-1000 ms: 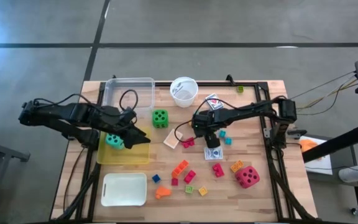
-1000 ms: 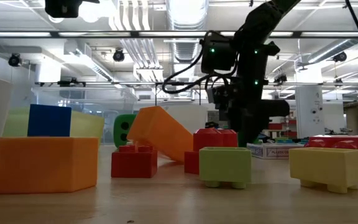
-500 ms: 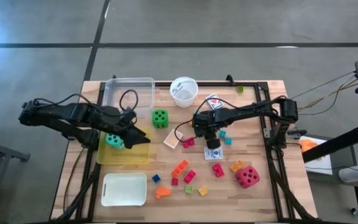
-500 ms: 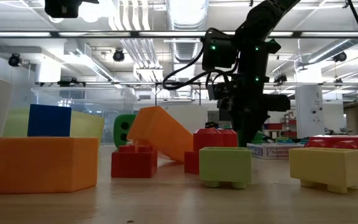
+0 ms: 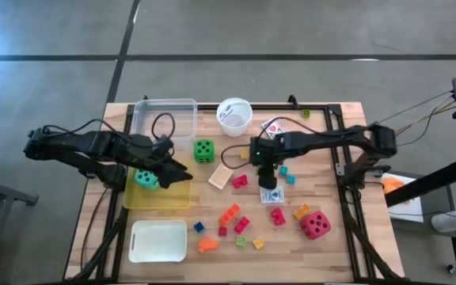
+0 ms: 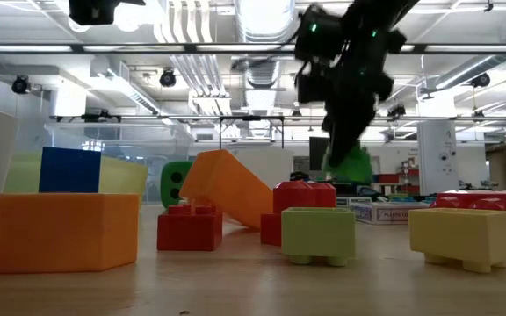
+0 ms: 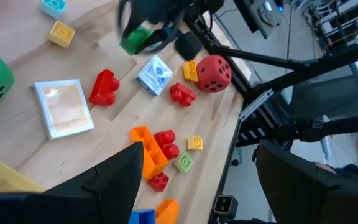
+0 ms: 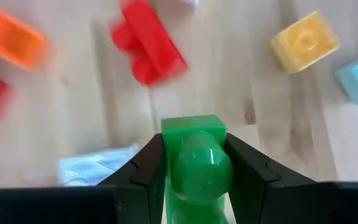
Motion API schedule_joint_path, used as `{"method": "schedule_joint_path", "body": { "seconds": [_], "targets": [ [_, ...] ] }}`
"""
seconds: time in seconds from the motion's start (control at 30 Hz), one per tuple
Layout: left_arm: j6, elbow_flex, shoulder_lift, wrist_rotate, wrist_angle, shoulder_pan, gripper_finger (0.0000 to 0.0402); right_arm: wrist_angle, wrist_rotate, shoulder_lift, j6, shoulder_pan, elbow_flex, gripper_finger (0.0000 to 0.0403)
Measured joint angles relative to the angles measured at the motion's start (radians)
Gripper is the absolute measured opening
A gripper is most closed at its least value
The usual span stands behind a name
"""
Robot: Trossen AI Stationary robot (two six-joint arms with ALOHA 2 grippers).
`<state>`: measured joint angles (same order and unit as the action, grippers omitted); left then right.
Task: Pick & Place Toys
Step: Put the green game piece into the white bin
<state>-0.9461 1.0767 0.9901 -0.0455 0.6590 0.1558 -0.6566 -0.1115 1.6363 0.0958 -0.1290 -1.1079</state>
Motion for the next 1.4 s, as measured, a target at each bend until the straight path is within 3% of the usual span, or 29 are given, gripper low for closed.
{"method": "schedule_joint_path", "body": {
  "seconds": [0.17,0.37,0.5,0.73,0.9,1.2,1.4],
  "targets": [
    [0.017,0.000,0.002,-0.055,-0.105,0.001,0.0295,0.106,-0.065,-0.156,0.197,-0.002,0.001,0.0117],
    [0.168,-0.002,0.020,-0.147,-0.288,0.011,0.0295,0.397,-0.099,-0.299,0.428,-0.002,0.004,0.0117],
    [0.284,-0.003,0.035,-0.150,-0.375,0.013,0.0295,0.607,-0.100,-0.332,0.543,-0.002,0.005,0.0117],
    [0.357,-0.002,0.095,-0.166,-0.497,0.013,0.0295,0.857,-0.107,-0.319,0.674,0.018,-0.003,0.0117],
    [0.361,0.008,0.167,-0.199,-0.601,0.011,0.0295,0.883,-0.103,-0.277,0.695,0.040,-0.059,0.0117],
    [0.364,0.073,0.260,-0.275,-0.628,0.006,0.0295,0.869,-0.111,-0.195,0.660,0.062,-0.196,0.0117],
    [0.384,0.104,0.288,-0.266,-0.677,0.005,0.0295,0.869,-0.132,-0.145,0.659,0.062,-0.247,0.0117]
  ]
}}
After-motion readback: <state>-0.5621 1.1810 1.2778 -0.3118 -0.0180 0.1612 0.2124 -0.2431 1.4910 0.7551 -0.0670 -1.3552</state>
